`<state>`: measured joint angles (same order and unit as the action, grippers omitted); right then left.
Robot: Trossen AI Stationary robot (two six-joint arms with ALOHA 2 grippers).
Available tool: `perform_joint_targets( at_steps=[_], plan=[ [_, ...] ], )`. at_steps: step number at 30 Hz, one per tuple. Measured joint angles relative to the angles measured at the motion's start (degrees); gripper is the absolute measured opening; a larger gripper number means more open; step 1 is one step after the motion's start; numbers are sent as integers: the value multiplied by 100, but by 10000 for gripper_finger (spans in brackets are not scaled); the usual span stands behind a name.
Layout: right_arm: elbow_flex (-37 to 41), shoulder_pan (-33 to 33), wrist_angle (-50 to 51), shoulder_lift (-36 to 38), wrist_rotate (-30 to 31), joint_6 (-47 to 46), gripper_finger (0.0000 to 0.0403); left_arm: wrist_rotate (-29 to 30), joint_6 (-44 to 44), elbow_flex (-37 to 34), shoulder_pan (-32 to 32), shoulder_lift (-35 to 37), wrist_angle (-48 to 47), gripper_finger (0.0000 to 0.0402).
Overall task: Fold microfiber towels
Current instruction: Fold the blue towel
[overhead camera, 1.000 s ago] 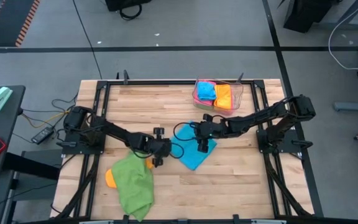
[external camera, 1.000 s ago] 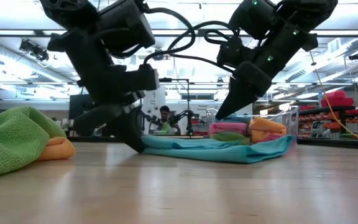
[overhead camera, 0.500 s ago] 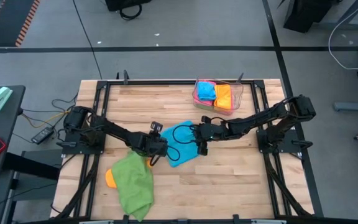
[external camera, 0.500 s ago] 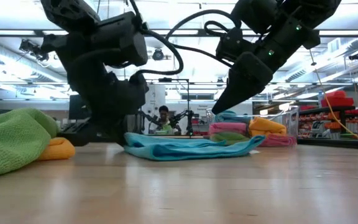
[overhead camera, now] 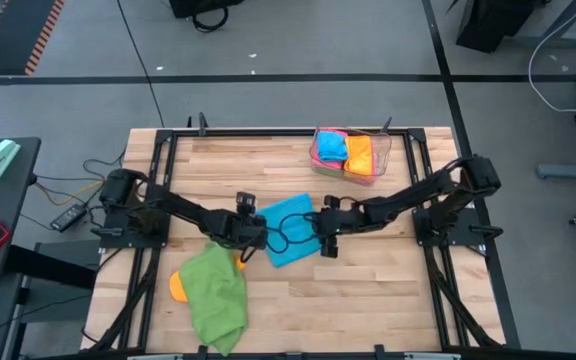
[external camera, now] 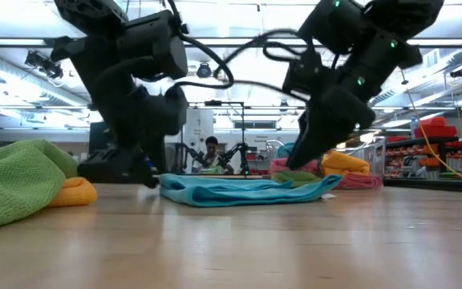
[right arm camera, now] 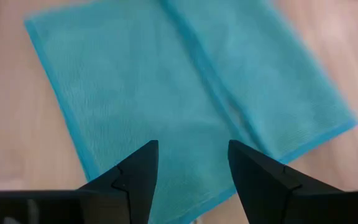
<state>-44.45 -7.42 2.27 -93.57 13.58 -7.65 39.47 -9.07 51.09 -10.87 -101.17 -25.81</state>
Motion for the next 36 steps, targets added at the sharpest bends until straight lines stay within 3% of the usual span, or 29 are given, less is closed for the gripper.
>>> perform_joint_targets(
  at_steps=[5, 13, 21, 26, 32, 36],
  plan=[
    [0, -24, 132, -372, 9, -148, 203, 7, 509, 107, -72, 253, -381, 228],
    [-7, -187, 258, -525, 34, -1472, 203, -38, 1136, 415, -417, 646, -568, 211],
    [-23, -1177, 261, -644, 504, -3100, 196, -183, 1241, 644, -863, 681, -547, 188],
    [-98, -1867, 340, -652, 610, -3790, 195, -464, 862, 664, -1149, 680, -491, 181],
    [-449, -2280, 588, -597, 643, -3807, 195, -1311, 502, 664, -1437, 680, -163, 173],
    [-876, -2313, 1222, -591, 928, -3309, 195, -1622, 459, 663, -1617, 626, -116, 173]
  ],
)
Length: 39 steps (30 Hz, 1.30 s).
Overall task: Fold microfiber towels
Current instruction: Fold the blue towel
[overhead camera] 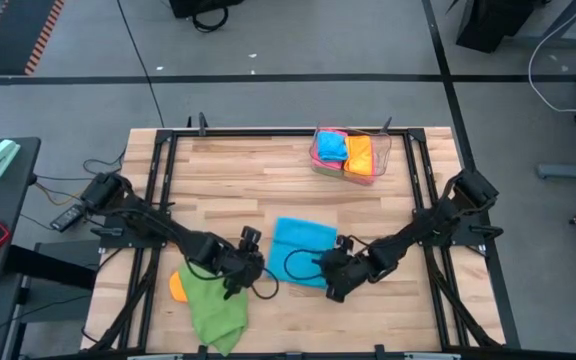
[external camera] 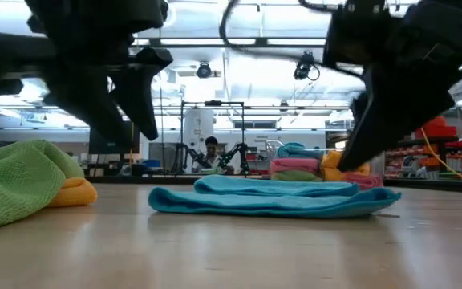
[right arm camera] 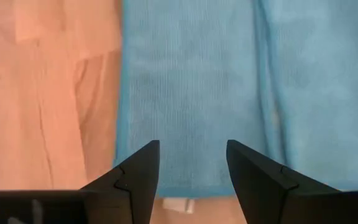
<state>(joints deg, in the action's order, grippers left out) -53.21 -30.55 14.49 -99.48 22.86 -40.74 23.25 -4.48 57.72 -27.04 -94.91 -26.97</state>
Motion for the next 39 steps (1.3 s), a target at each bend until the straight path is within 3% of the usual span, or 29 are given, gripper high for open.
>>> perform_joint_targets(
  at_steps=[5, 14, 25, 32, 39],
  plan=[
    [-123, -239, -354, -9, 358, 1372, 195, -70, -535, 5, -335, -220, 181, 179],
    [-53, -705, -748, -44, 331, 3201, 195, 48, -2003, -1, -555, -796, 909, 178],
    [100, -902, -895, -469, 476, 3973, 195, 306, -2232, -1, -391, -932, 1095, 187],
    [48, -936, -893, -834, 982, 4380, 195, 504, -2376, -1, -407, -932, 1139, 207],
    [39, -928, -920, -914, 1269, 4440, 183, 508, -2667, -1, -351, -1064, 1258, 195]
  ],
)
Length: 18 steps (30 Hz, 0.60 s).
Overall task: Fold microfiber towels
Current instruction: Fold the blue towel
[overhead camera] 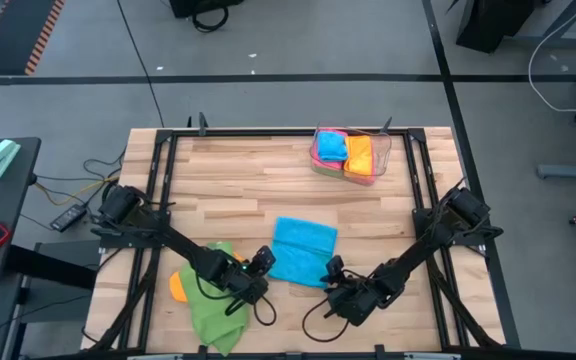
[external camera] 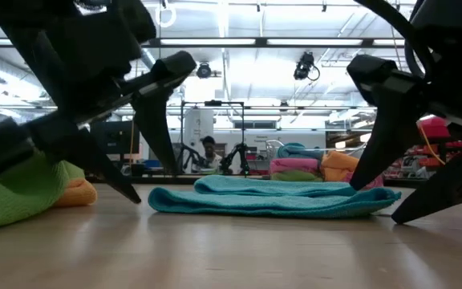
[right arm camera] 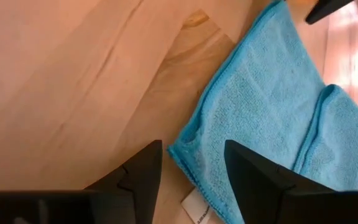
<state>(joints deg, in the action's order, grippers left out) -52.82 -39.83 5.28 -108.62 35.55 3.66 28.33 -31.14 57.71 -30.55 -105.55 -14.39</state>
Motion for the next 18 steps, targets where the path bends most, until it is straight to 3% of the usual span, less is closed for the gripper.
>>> perform_joint_targets(
  at_steps=[10, 18],
  plan=[
    [12, 9, 72, -26, 44, -445, 99, -2, -267, 2, 16, -156, 212, 156],
    [13, 11, 49, -28, 48, -824, 56, -27, -50, 2, 16, -235, 244, 73]
  ],
)
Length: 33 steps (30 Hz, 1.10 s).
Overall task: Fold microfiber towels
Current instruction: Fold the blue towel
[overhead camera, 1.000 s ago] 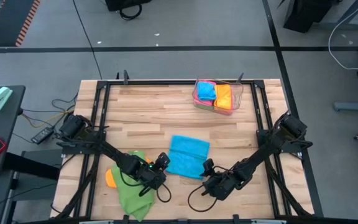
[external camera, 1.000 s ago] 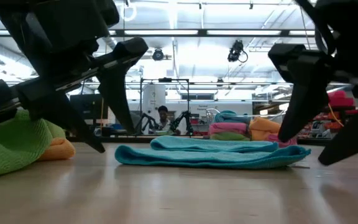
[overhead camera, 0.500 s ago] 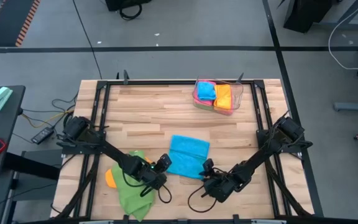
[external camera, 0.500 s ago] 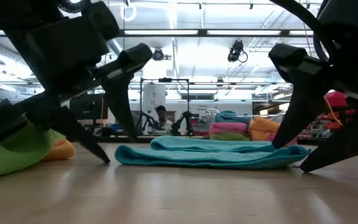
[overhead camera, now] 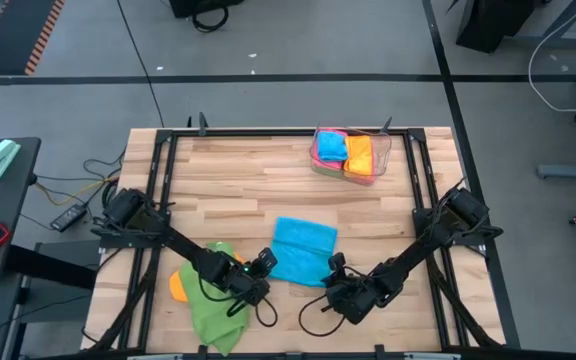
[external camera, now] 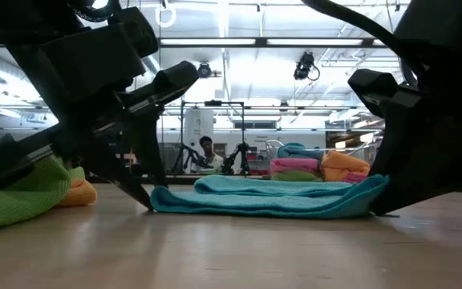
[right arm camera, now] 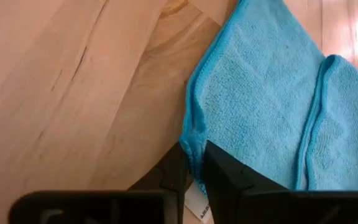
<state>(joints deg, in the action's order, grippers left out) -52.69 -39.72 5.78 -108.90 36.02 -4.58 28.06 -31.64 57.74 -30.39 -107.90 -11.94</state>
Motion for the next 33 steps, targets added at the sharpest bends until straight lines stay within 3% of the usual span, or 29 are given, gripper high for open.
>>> perform_joint_targets(
  at_steps=[6, 10, 15, 21, 27, 33],
  plan=[
    [0, -1, -27, 8, -1, -416, 43, 4, 434, -2, -4, -7, 7, 10],
    [-4, -22, -43, 88, -32, -513, 42, 12, 720, 0, -47, 45, 29, 22],
    [-13, -22, -272, 196, -680, -596, 42, -66, 1179, 9, -206, 191, -6, 19],
    [-22, -16, -733, 198, -1573, -920, 42, -932, 1654, 347, -299, 269, 21, 9],
    [-107, -15, -639, 378, -1625, -1308, 42, -945, 2089, 604, -155, 269, -319, 38],
    [-109, -2, -47, 904, -1333, -1970, 42, -944, 2525, 782, 88, 267, -963, 26]
  ],
)
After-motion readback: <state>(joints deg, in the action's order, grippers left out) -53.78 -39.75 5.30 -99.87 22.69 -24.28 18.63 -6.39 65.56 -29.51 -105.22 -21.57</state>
